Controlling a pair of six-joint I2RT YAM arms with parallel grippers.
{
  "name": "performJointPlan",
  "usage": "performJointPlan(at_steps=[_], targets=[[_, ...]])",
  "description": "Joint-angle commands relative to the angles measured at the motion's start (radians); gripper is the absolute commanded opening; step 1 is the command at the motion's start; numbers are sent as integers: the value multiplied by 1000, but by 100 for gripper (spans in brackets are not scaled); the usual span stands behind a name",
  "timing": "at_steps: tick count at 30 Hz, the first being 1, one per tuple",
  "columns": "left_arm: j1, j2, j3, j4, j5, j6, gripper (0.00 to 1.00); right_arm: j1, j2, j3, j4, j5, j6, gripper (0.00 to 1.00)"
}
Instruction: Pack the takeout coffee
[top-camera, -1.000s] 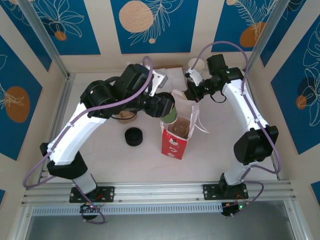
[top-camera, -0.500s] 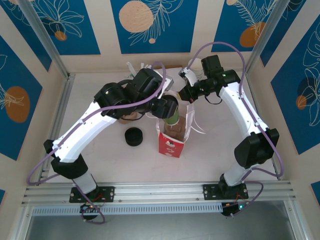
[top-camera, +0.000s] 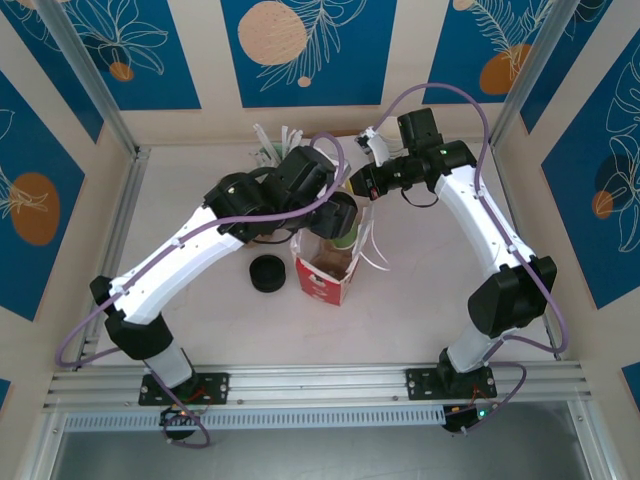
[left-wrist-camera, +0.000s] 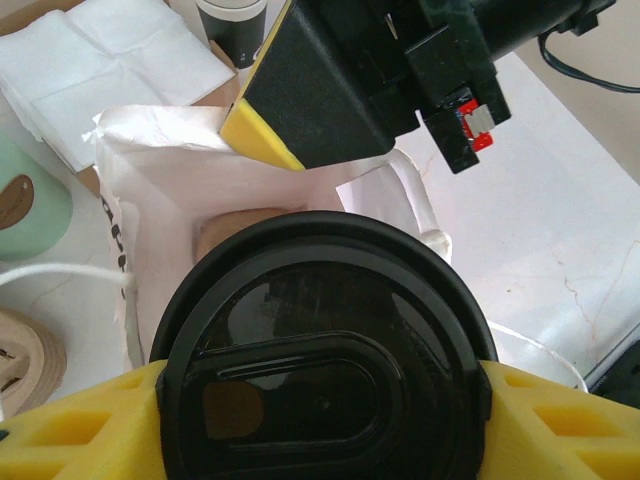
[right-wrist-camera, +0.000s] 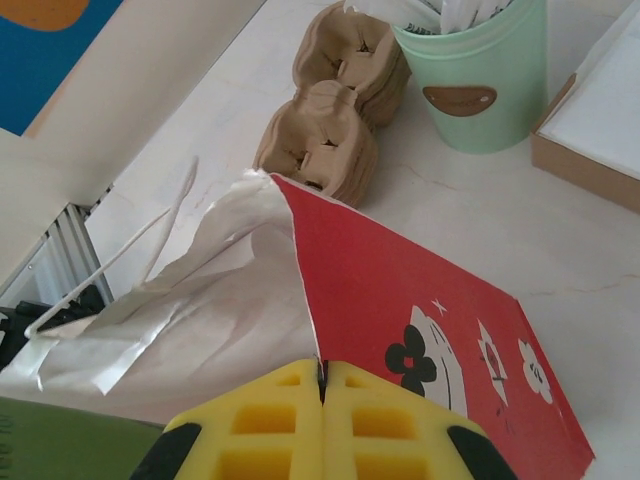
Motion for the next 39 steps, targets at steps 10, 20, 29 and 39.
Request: performJointPlan(at_steps=[10, 20, 29, 39], targets=[[8, -30, -203, 185, -79, 51, 65, 7, 6, -12, 4, -71, 30, 0], [13, -75, -366, 337, -120, 90, 64, 7, 27, -13, 19, -59, 70, 0], [22, -127, -476, 424, -148, 82, 65, 19, 32, -12, 31, -34, 218, 0], [22, -182, -547, 390, -149, 57, 65, 91, 20, 23, 7, 3, 306, 0]])
